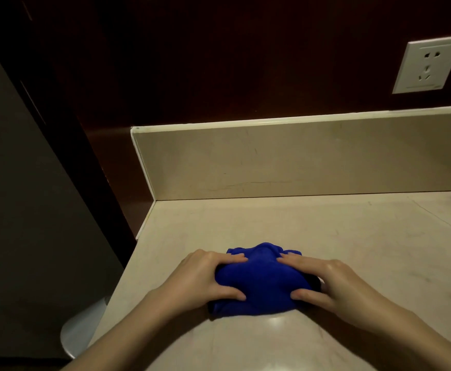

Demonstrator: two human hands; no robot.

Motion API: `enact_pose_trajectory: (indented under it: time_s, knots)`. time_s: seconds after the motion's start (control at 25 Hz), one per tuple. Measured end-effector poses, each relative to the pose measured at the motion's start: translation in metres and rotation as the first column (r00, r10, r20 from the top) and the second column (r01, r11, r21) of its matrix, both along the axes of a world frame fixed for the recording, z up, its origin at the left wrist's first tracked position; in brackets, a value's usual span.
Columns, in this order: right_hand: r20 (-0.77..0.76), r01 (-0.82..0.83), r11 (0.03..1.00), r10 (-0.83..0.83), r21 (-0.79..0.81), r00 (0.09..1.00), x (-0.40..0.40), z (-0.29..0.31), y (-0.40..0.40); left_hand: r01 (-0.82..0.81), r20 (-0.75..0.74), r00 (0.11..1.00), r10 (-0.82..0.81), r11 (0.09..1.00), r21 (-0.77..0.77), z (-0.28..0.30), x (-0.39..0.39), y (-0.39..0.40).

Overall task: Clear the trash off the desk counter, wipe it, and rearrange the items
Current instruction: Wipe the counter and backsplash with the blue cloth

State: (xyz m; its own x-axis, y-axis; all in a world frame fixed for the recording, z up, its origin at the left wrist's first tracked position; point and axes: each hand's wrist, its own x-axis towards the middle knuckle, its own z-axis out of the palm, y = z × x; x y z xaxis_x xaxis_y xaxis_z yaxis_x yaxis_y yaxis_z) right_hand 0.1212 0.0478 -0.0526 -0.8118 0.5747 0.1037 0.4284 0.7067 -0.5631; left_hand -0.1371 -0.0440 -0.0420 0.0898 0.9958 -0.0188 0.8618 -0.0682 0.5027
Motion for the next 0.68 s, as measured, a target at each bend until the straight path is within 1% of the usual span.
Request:
enact_pose_trajectory:
  time_s: [0.08,0.28,0.44,0.52,0.68]
  knots:
    - [-0.002,0.025,1.000,-0.025,0.006,1.000,-0.008,0.002,0.026,-0.010,-0.016,1.000,0.010,1.000,-0.009,0.000,-0.006,0.028]
    - [0.046,0.085,0.996,-0.086,0.026,0.995,-0.028,0.003,0.089,-0.048,-0.082,0.995,0.050,0.998,0.035,0.003,-0.019,0.091]
    - [0.060,0.132,0.991,-0.132,0.000,0.989,-0.040,0.002,0.125,-0.095,-0.054,0.994,0.097,0.995,0.033,-0.001,-0.031,0.132]
    - [0.050,0.153,0.988,-0.152,-0.007,0.987,-0.044,0.001,0.138,-0.093,-0.049,0.994,0.095,0.995,0.036,-0.003,-0.035,0.148]
    - [0.038,0.202,0.979,-0.201,-0.023,0.979,-0.052,0.000,0.161,-0.121,-0.009,0.992,0.122,0.989,0.081,-0.004,-0.036,0.169]
